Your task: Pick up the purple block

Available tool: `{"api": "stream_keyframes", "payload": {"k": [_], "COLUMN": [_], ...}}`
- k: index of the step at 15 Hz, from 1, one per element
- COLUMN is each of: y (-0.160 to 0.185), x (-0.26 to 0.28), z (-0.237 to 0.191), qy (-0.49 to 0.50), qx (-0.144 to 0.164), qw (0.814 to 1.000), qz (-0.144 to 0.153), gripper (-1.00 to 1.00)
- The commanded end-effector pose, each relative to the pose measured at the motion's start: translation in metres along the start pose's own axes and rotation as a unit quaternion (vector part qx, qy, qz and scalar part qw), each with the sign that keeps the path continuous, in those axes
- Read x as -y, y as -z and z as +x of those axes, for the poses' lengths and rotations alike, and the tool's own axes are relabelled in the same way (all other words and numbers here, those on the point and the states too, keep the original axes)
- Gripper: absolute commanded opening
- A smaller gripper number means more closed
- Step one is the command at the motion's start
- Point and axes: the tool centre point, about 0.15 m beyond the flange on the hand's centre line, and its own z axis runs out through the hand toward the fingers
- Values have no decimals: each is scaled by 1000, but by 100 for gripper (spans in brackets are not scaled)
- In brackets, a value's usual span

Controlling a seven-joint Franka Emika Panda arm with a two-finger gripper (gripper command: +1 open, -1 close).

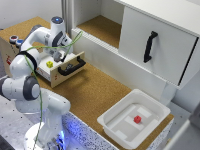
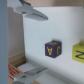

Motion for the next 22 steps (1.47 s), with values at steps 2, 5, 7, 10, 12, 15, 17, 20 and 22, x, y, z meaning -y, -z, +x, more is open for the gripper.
{"api": "stream_keyframes", "payload": {"k": [2, 5, 7, 10, 12, 15, 17, 20, 22], "y": [-55, -78, -95, -112, -117, -121, -123, -122, -119], "x": [38, 38, 34, 31, 29, 25, 25, 28, 27], "z": [36, 42, 45, 53, 57, 63, 66, 62, 56], "qy": [0, 0, -10, -16, -21, -31, -31, -22, -24], "qx": [75, 82, 84, 80, 78, 71, 66, 71, 76], "qw": [997, 995, 994, 993, 993, 993, 992, 990, 989], "qz": [-32, -56, -65, -84, -90, -94, -106, -119, -127], "gripper": [100, 100, 100, 100, 100, 100, -100, -100, -100]}}
